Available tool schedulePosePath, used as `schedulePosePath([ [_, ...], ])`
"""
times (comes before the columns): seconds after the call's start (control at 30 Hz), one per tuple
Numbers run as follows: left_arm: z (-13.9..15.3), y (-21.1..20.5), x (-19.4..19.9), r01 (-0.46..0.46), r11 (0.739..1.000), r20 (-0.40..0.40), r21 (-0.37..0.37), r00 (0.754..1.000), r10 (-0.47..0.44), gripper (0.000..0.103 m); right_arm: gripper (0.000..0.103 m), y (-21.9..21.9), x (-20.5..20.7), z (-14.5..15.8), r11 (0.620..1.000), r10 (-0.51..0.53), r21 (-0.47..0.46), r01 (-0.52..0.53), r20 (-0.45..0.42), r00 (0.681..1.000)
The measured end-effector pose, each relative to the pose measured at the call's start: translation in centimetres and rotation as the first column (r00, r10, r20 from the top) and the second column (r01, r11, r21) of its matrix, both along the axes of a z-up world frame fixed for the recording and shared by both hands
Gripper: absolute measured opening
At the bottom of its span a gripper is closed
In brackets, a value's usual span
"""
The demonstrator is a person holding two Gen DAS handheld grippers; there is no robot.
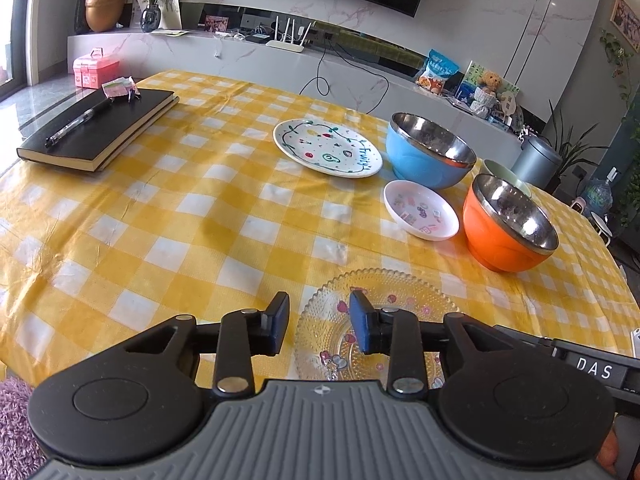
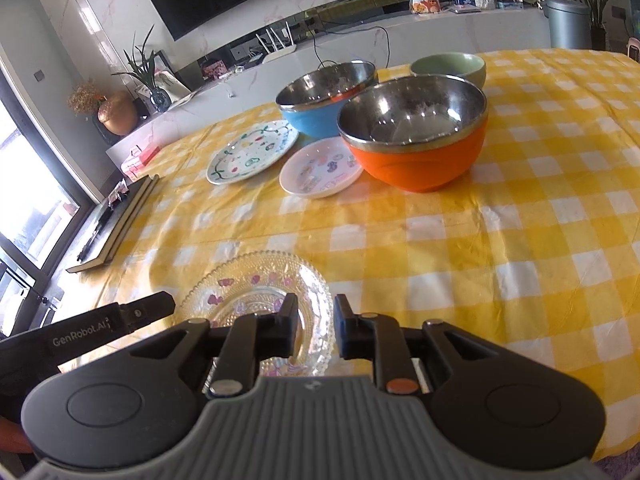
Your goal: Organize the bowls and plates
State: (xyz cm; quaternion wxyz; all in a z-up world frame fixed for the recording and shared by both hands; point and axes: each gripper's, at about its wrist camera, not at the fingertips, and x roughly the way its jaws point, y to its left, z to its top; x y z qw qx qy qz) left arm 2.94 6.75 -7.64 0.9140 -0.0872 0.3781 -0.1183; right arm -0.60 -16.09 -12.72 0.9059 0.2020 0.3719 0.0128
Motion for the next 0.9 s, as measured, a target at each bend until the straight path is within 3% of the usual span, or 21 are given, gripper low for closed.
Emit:
schedulePosePath([
  [0.4,0.5,0.3,2.3,-0.008,1.0,0.012,-0.002,1.0,0.008,0.039,0.019,1.1,2.9,0.7,0.999,0.026,-0.022,-0.025,0.031,0.999],
  [0.9,0.9,0.1,8.1,-0.01,0.999,0.023,0.042,1.0,0.009,0.039,0.02,2.6,9.6,1.9,0.996,0.076,-0.054,-0.072,0.093,0.993],
])
